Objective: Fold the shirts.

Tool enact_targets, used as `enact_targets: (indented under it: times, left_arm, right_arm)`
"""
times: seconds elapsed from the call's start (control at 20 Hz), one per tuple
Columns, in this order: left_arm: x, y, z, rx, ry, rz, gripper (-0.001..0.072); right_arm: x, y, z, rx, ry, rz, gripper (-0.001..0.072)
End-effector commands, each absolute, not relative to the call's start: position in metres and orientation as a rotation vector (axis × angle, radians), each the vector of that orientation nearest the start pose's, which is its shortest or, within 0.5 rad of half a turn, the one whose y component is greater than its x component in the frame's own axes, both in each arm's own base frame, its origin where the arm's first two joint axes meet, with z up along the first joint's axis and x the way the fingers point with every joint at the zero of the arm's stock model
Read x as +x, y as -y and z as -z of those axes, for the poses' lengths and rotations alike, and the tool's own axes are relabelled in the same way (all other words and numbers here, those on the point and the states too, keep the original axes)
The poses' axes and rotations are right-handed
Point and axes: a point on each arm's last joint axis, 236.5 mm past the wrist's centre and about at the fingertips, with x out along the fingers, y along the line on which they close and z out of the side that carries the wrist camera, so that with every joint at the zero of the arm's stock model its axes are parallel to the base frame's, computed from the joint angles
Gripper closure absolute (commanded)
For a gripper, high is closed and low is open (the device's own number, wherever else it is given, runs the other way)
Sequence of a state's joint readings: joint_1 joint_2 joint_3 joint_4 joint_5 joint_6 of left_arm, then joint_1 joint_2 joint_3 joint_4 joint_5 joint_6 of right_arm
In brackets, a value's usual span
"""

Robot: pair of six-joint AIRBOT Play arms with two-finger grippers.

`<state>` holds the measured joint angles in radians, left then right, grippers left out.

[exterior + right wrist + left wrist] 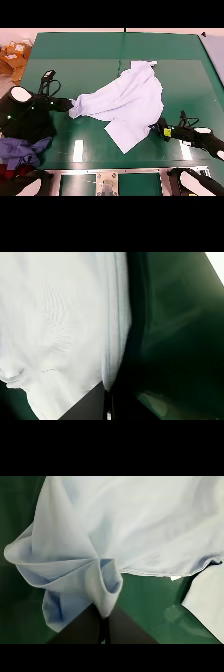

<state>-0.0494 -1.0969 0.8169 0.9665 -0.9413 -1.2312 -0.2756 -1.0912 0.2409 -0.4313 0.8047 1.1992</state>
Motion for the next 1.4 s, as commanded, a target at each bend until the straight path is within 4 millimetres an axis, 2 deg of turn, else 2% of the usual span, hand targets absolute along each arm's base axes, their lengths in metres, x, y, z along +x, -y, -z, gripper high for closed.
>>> enact_targets:
  times: [0.0, 0.1, 0.15, 0.2, 0.25, 0.35, 0.4, 0.45, 0.5, 0.55, 0.6, 0.65, 0.7, 0.8, 0.85, 0.9, 0.95, 1.0, 1.1, 1.15, 1.25, 1.35]
  left_arm:
    - [0.333, 0.102, 0.000, -0.305, -1.196, 0.375, 0.0685]
    - [0.332, 0.077, -0.006, -0.343, -1.220, 0.328, 0.0685]
    - [0.333, 0.067, -0.010, -0.365, -1.222, 0.310, 0.0685]
    - [0.336, 0.059, -0.018, -0.380, -1.211, 0.300, 0.0685]
    - [0.340, 0.056, -0.031, -0.380, -1.196, 0.307, 0.0686]
    - [0.352, 0.062, -0.080, -0.361, -1.131, 0.363, 0.0686]
    - [0.360, 0.070, -0.116, -0.364, -1.069, 0.413, 0.0686]
    - [0.368, 0.078, -0.161, -0.349, -0.981, 0.458, 0.0686]
    - [0.373, 0.080, -0.207, -0.321, -0.886, 0.473, 0.0686]
    - [0.374, 0.078, -0.260, -0.275, -0.768, 0.468, 0.0686]
    - [0.369, 0.075, -0.311, -0.222, -0.645, 0.449, 0.0686]
    - [0.355, 0.070, -0.368, -0.172, -0.506, 0.410, 0.0686]
    - [0.333, 0.066, -0.422, -0.137, -0.369, 0.365, 0.0686]
    - [0.279, 0.067, -0.508, -0.082, -0.120, 0.328, 0.0686]
    - [0.248, 0.071, -0.538, -0.057, -0.012, 0.323, 0.0686]
    - [0.217, 0.073, -0.560, -0.040, 0.081, 0.311, 0.0686]
    - [0.192, 0.074, -0.570, -0.024, 0.134, 0.298, 0.0686]
    - [0.171, 0.076, -0.573, -0.006, 0.157, 0.285, 0.0685]
    - [0.157, 0.069, -0.568, 0.020, 0.146, 0.242, 0.0685]
    - [0.159, 0.065, -0.563, 0.026, 0.124, 0.225, 0.0685]
    - [0.186, 0.060, -0.537, 0.004, 0.028, 0.222, 0.0685]
    - [0.238, 0.053, -0.478, -0.056, -0.157, 0.232, 0.0685]
  right_arm:
    - [0.264, -0.089, 0.109, 1.064, -1.243, -0.118, 0.0697]
    - [0.276, -0.070, 0.089, 1.039, -1.229, -0.158, 0.0697]
    - [0.287, -0.065, 0.070, 1.054, -1.204, -0.197, 0.0697]
    - [0.301, -0.062, 0.040, 1.054, -1.166, -0.267, 0.0697]
    - [0.316, -0.062, 0.004, 1.027, -1.117, -0.349, 0.0697]
    - [0.351, -0.063, -0.101, 0.950, -0.926, -0.492, 0.0697]
    - [0.365, -0.059, -0.168, 0.881, -0.779, -0.530, 0.0698]
    - [0.369, -0.056, -0.232, 0.803, -0.643, -0.545, 0.0697]
    - [0.364, -0.052, -0.302, 0.710, -0.492, -0.540, 0.0697]
    - [0.351, -0.049, -0.364, 0.635, -0.352, -0.526, 0.0697]
    - [0.329, -0.048, -0.425, 0.564, -0.213, -0.502, 0.0697]
    - [0.304, -0.050, -0.472, 0.497, -0.102, -0.477, 0.0697]
    - [0.277, -0.054, -0.513, 0.427, 0.000, -0.443, 0.0697]
    - [0.236, -0.059, -0.565, 0.337, 0.146, -0.345, 0.0697]
    - [0.220, -0.062, -0.582, 0.303, 0.206, -0.296, 0.0697]
    - [0.204, -0.065, -0.596, 0.266, 0.264, -0.254, 0.0697]
    - [0.193, -0.066, -0.604, 0.248, 0.302, -0.223, 0.0696]
    - [0.187, -0.064, -0.606, 0.237, 0.319, -0.185, 0.0696]
    - [0.189, -0.049, -0.593, 0.242, 0.272, -0.101, 0.0697]
    - [0.198, -0.042, -0.578, 0.266, 0.214, -0.086, 0.0697]
    - [0.227, -0.025, -0.535, 0.350, 0.073, -0.094, 0.0697]
    - [0.260, -0.009, -0.494, 0.410, -0.024, -0.134, 0.0697]
